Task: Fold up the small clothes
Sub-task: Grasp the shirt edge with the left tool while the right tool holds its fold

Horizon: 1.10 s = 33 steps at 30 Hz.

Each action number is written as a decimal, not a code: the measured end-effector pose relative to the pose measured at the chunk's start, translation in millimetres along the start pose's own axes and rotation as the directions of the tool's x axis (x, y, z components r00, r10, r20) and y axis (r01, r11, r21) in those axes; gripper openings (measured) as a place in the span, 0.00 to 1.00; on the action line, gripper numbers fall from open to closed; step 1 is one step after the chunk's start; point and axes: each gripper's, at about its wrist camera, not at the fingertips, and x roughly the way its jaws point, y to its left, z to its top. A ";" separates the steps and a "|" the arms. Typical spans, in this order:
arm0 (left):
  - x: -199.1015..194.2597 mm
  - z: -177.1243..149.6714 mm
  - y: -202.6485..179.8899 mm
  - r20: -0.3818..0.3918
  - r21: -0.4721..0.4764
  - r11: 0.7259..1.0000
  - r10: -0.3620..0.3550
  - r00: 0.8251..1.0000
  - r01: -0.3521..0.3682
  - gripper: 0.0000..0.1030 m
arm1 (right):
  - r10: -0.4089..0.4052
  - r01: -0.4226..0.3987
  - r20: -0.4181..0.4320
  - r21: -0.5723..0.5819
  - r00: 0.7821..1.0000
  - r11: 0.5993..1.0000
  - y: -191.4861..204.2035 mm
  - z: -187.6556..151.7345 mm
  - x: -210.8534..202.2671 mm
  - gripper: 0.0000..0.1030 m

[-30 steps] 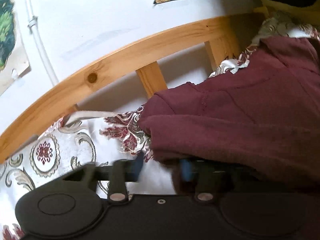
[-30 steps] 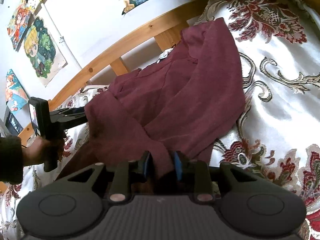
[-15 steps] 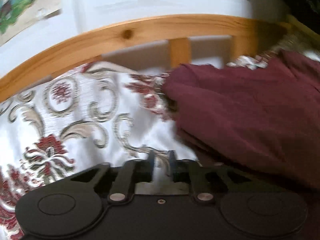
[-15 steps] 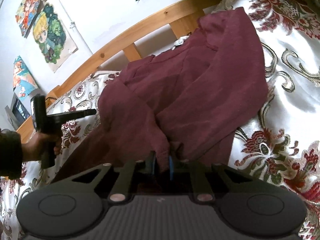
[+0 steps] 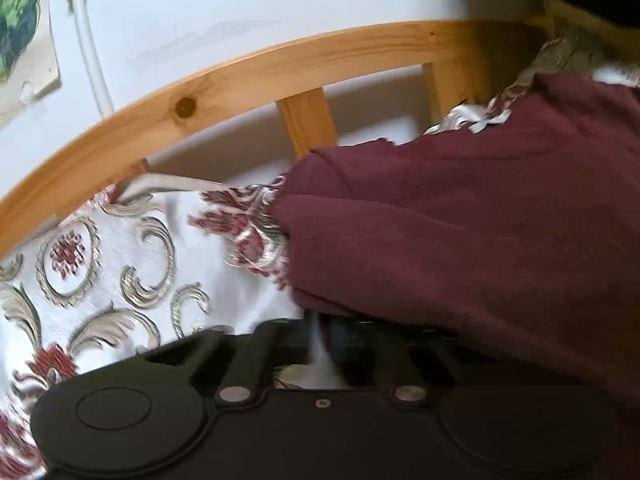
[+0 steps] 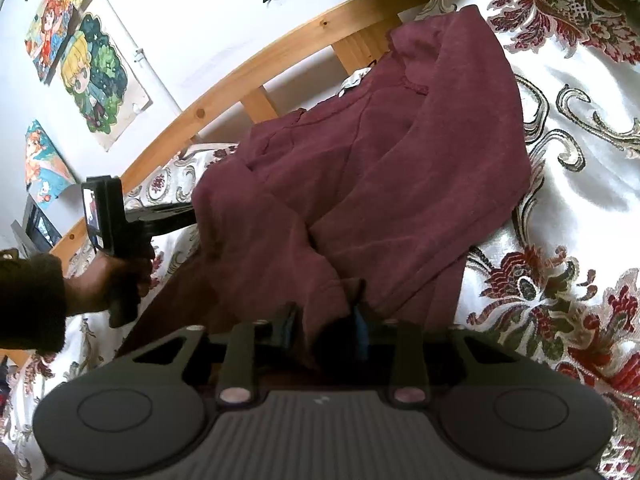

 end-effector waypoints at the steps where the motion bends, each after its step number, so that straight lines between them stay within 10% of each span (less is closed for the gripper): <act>1: -3.8 -1.7 -0.5 0.006 -0.010 1.000 -0.004 1.000 0.004 0.04 | 0.010 -0.010 -0.001 0.003 1.000 1.000 0.0 0.6 -0.5 0.18; 7: -12.2 -11.4 39.3 -0.032 -0.295 0.952 -0.089 0.995 0.076 0.04 | 0.051 -0.051 0.010 0.001 0.999 0.999 5.1 4.8 -4.5 0.09; 13: -2.7 -20.2 74.7 -0.056 -0.534 0.826 -0.249 0.967 0.181 0.04 | 0.122 -0.122 0.011 0.135 0.992 0.983 -10.7 9.0 -6.7 0.07; 19: -15.0 -24.7 77.8 -0.063 -0.516 0.835 -0.259 0.964 0.191 0.20 | 0.031 -0.031 -0.009 0.057 0.999 0.998 -3.0 6.9 -3.3 0.12; 27: -40.4 -21.6 94.3 0.036 -0.536 0.813 -0.248 0.968 0.228 0.66 | -0.014 0.014 -0.004 -0.028 1.000 1.000 6.9 1.7 -5.0 0.38; 33: 4.5 23.2 93.9 -0.011 -0.476 0.852 -0.256 0.967 0.220 0.68 | -0.006 0.006 -0.021 0.036 1.000 0.999 -4.1 -0.2 -0.9 0.39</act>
